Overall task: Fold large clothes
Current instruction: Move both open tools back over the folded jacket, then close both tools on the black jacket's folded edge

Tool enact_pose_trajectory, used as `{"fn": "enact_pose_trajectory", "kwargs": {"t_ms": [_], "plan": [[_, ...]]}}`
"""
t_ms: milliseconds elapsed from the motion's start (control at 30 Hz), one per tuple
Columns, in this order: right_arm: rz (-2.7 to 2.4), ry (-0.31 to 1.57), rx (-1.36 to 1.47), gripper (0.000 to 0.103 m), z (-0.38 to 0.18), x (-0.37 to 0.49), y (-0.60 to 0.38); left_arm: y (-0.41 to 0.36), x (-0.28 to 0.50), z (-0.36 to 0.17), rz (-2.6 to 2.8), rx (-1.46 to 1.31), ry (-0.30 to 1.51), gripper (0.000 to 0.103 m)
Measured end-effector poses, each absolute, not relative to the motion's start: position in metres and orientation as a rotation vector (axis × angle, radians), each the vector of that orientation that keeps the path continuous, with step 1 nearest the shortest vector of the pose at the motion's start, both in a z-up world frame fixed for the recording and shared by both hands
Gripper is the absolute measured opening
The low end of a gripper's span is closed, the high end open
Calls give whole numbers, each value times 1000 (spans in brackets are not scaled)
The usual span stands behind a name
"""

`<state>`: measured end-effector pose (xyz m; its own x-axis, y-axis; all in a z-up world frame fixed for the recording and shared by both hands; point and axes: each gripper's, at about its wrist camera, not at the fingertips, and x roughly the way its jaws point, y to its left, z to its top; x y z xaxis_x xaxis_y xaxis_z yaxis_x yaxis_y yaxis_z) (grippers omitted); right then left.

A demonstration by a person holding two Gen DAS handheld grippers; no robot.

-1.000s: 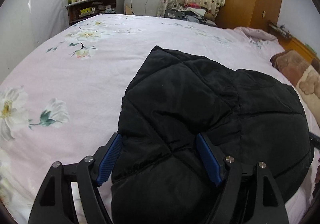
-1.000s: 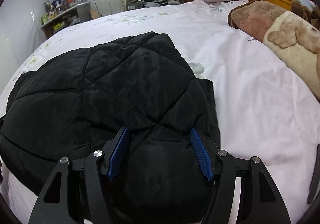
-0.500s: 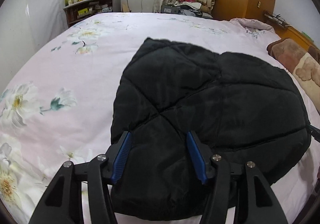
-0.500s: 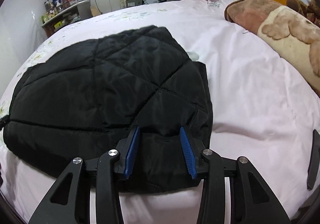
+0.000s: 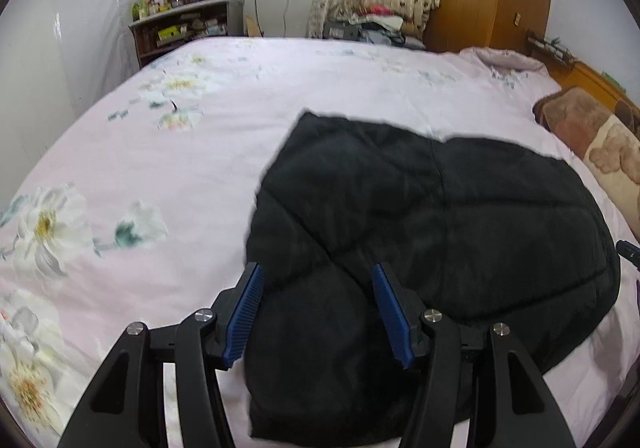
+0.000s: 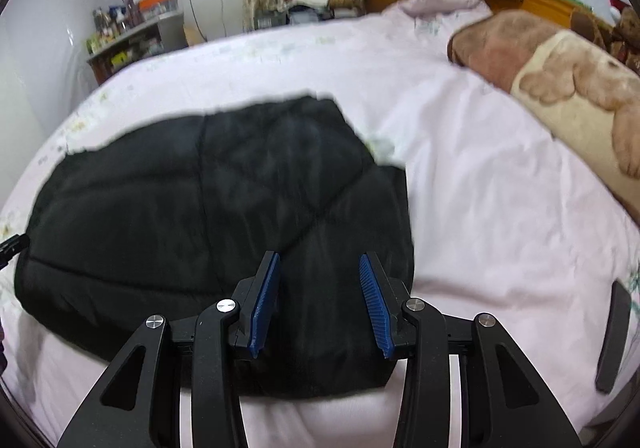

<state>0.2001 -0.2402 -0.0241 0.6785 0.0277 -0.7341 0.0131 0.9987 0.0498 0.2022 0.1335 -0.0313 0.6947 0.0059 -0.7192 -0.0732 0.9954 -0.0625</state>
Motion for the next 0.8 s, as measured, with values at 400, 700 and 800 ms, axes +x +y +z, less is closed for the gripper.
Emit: {"fn": "enact_pose_trajectory", "kwargs": {"t_ms": [400, 700, 800], "plan": [[-27, 887, 90, 44, -46, 230, -262, 166, 225, -53, 14, -229, 864, 60], [-3, 947, 204, 66, -73, 228, -285, 182, 218, -82, -21, -314, 899, 68], [-12, 946, 219, 66, -79, 236, -287, 180, 229, -85, -14, -326, 904, 69]]}}
